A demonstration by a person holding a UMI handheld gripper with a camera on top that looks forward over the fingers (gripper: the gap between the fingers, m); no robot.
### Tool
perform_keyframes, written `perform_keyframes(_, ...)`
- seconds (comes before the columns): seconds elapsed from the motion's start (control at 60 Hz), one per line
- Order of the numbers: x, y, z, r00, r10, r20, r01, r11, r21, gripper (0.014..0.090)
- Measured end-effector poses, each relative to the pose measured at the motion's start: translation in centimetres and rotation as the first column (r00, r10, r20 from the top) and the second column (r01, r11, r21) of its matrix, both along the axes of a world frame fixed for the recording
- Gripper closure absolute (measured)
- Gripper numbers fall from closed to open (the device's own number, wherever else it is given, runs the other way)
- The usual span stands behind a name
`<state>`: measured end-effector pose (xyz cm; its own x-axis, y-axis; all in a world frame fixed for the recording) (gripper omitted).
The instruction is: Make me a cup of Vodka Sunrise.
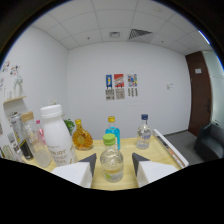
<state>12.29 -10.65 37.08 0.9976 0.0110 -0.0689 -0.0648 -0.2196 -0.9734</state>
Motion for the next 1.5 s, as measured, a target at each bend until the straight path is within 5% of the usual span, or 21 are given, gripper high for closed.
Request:
perform_keyframes(0.133,-0.4,0.4,-1.0,1.0,0.008,0.001,-0.008,1.0,-0.023,0.0668)
perform_keyframes(0.683,-0.2,-7.7,1.5,0.999,0.025,-0.02,-0.023,0.996,0.089,0.0687)
perform_keyframes(0.95,-0.1,-11.4,-12.8,1.0,0.002,-0.019,-0.004,0.994,-0.112,0.0691)
perform_keyframes(1.233,0.3,-10.6,-20.1,0.919,0.086,0.385,-0.001,0.977,-0.215,0.0691)
perform_keyframes(1.5,-0.3,-9.0,-19.4,0.516,0.208,0.831,-0.076,0.977,-0.197,0.069)
